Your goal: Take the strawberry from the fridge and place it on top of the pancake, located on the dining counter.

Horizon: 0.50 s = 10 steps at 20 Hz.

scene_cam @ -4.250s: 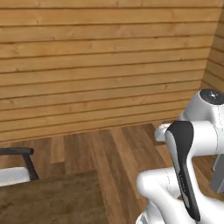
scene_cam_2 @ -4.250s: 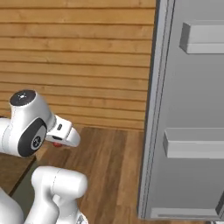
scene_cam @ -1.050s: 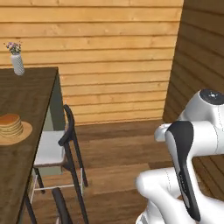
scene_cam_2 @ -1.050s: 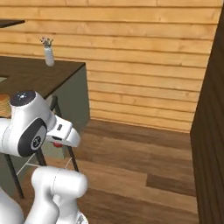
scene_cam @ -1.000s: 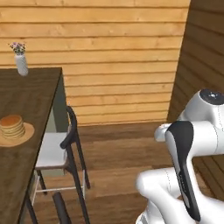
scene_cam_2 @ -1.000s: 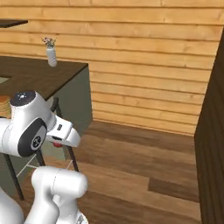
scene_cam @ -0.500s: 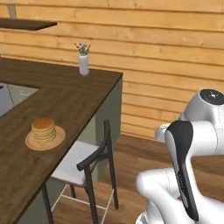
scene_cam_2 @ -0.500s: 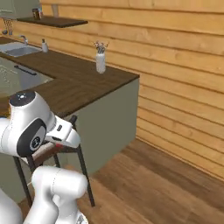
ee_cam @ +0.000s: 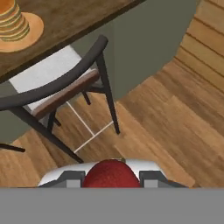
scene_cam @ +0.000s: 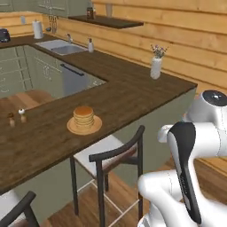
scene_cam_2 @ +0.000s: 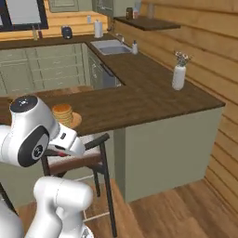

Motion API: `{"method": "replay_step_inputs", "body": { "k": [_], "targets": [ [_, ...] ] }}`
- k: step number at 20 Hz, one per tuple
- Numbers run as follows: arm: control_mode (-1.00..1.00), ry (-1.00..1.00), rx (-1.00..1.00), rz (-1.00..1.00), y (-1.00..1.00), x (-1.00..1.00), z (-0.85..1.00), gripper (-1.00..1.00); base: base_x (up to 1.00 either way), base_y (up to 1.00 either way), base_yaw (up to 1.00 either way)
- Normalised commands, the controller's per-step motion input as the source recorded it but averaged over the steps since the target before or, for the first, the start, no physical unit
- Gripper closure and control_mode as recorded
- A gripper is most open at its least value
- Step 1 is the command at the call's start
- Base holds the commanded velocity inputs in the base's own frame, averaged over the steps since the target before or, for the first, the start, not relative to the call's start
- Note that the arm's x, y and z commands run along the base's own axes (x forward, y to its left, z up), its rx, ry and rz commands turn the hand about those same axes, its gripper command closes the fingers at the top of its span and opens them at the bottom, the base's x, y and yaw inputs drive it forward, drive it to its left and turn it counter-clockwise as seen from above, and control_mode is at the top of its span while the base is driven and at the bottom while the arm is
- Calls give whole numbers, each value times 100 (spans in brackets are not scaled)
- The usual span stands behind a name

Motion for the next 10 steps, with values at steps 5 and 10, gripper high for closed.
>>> {"method": "replay_step_inputs", "body": {
  "k": [5, 10],
  "targets": [
    [100, 0, 0, 0, 0, 0, 0, 100, 33, -49, 82],
    [100, 0, 0, 0, 0, 0, 0, 100, 36, -28, 51]
  ]
}}
